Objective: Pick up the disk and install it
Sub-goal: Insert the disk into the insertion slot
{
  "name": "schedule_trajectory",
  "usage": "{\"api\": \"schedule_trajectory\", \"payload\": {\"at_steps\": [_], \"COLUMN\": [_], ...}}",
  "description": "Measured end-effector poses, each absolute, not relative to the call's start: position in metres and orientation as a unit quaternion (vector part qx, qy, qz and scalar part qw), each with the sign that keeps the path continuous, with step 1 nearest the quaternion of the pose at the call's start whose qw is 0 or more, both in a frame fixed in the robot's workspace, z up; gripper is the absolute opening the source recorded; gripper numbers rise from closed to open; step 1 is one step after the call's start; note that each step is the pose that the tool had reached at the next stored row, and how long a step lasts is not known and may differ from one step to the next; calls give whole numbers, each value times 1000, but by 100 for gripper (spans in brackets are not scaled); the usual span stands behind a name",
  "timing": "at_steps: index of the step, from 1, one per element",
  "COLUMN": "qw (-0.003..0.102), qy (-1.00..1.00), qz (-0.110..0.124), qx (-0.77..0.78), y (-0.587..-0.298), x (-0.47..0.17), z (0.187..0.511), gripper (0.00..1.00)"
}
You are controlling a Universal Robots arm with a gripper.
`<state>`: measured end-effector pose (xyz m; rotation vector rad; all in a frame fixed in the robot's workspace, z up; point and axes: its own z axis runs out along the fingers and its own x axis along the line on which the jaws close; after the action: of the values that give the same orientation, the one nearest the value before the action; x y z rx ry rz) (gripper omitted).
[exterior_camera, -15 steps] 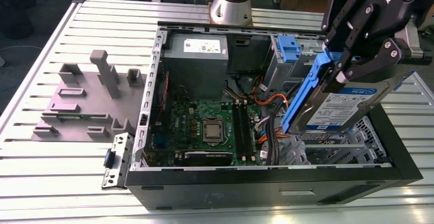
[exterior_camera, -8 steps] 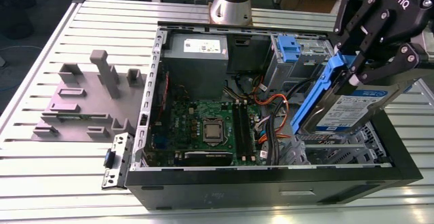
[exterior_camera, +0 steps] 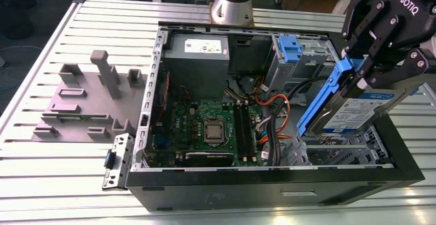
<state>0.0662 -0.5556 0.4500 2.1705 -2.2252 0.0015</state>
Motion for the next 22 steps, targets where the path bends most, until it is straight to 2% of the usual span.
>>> {"api": "schedule_trajectory", "payload": {"at_steps": [22], "qw": [17], "qy": [-713], "qz": [1], "qx": [700], "y": [-556], "x": [78], "z": [439], "gripper": [36]}}
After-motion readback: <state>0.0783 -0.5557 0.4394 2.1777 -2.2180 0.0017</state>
